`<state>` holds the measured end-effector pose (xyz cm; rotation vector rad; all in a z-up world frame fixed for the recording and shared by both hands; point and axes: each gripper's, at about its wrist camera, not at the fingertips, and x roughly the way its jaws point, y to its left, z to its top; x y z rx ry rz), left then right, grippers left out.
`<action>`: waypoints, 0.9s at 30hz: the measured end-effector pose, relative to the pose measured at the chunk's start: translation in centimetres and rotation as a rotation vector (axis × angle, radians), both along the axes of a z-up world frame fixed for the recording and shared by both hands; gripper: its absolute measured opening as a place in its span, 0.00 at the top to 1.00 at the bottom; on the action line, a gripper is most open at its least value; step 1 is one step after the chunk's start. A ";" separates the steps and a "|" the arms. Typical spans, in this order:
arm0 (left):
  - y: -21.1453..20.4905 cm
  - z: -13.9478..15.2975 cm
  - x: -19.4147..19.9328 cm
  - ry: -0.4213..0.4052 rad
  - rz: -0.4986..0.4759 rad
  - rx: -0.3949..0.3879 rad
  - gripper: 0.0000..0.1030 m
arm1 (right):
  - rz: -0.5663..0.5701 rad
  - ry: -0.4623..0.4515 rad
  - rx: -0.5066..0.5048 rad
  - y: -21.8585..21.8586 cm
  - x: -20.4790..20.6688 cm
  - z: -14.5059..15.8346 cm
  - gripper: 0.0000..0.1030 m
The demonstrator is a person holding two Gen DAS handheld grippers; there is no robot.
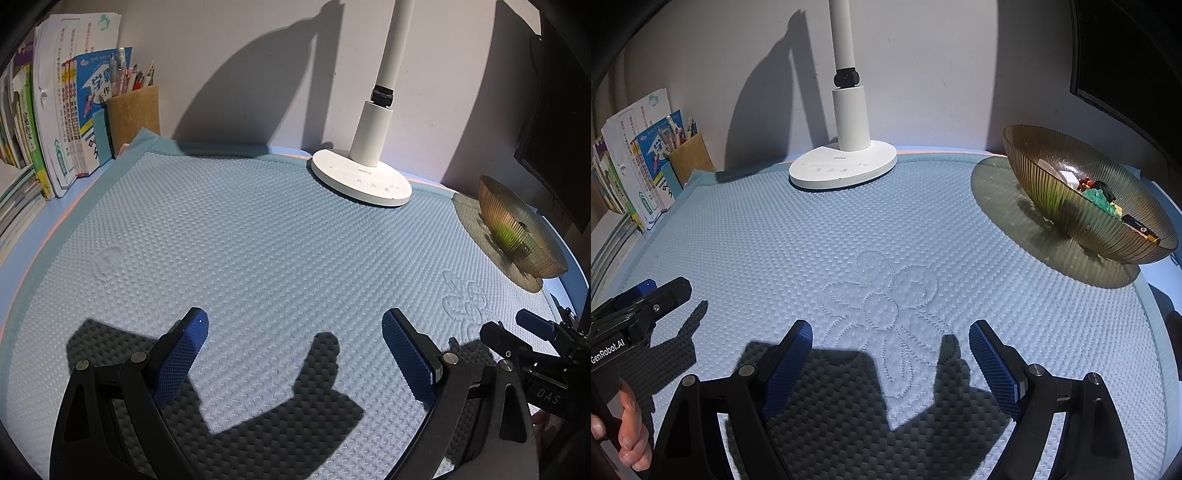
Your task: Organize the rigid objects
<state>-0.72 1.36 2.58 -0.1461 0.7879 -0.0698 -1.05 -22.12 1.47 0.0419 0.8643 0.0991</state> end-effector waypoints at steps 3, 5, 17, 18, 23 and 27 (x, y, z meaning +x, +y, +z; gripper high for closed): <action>0.0 0.0 0.0 0.001 -0.001 0.000 0.08 | 0.000 0.004 -0.001 0.0 0.1 -0.1 0.17; 0.0 0.0 0.0 0.002 -0.001 -0.001 0.08 | -0.002 0.006 -0.001 0.1 0.1 -0.1 0.17; -0.1 -0.2 0.0 0.016 -0.001 -0.010 0.07 | 0.000 0.016 0.002 0.0 0.3 -0.2 0.17; -0.1 -0.2 0.0 0.017 -0.001 -0.010 0.07 | 0.000 0.018 0.002 -0.1 0.3 -0.3 0.17; 0.0 -0.2 0.2 0.023 -0.004 -0.013 0.07 | -0.003 0.023 0.005 -0.1 0.4 -0.3 0.17; 0.0 -0.3 0.2 0.028 -0.001 -0.018 0.07 | -0.004 0.028 0.007 -0.1 0.4 -0.4 0.17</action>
